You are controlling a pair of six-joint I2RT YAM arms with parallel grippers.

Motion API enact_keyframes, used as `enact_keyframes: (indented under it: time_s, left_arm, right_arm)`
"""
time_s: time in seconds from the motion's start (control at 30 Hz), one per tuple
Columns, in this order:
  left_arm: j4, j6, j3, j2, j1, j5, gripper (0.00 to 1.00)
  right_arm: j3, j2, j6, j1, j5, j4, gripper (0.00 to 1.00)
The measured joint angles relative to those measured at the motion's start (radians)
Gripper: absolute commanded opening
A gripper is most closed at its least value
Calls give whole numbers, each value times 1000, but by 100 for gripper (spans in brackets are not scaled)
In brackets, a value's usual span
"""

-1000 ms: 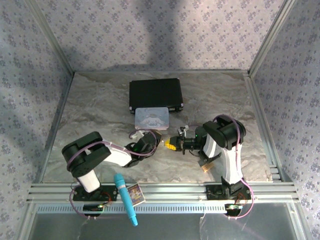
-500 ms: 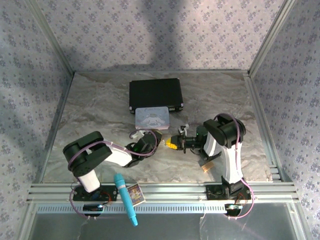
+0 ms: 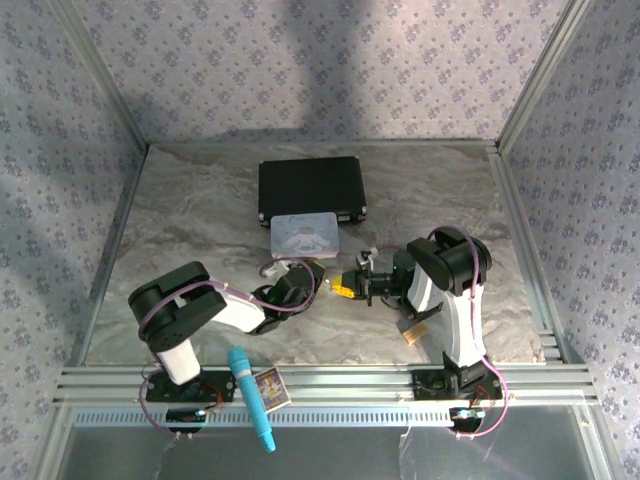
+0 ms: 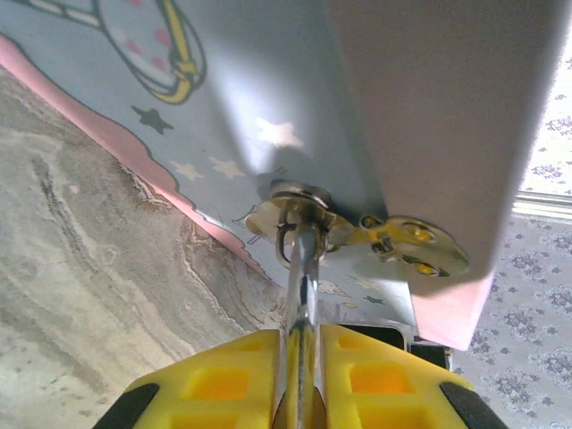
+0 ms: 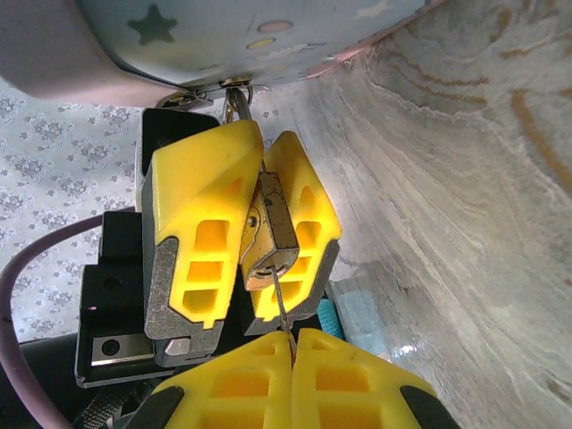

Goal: Unlock a padlock with a key

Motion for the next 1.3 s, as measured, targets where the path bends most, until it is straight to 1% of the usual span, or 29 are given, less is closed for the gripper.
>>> enact_keyframes:
  time_s: [0.17,0.37,0.63,0.77,0.87,0.9,1.03,1.17,1.23,1.3]
  left_arm:
    - [3,-1,0,0,0,1,0]
    - [5,-16,7,5,-8,50,0]
    - [21,-31,9,17,-9,58,0]
    - [-21,-28,26,11,-11,54,0]
    - [-96,-16,43,-10,-11,53,0]
    - [-113,-14,45,-14,-11,53,0]
    - [-160,-10,58,-19,-12,61,0]
    - [-192,-11,62,-37,-26,103,0]
    - [-219,-11,68,-48,-35,121,0]
    - [-251,-11,74,-61,-37,132,0]
  right_arm:
    - [6,3,-9,-15,-16,-4,0]
    - [13,6,-17,-23,-12,-7,0]
    - [0,-5,-35,-26,11,-16,0]
    - [1,-11,-36,-24,26,-22,0]
    - [1,-46,-60,-8,55,-92,1]
    - [1,-59,-72,-2,66,-121,6]
    - [-6,-81,-97,1,87,-192,20]
    - [-16,-133,-161,-18,157,-283,33]
    - [-21,-172,-209,-22,172,-335,38]
    - [-26,-220,-264,-21,184,-409,40]
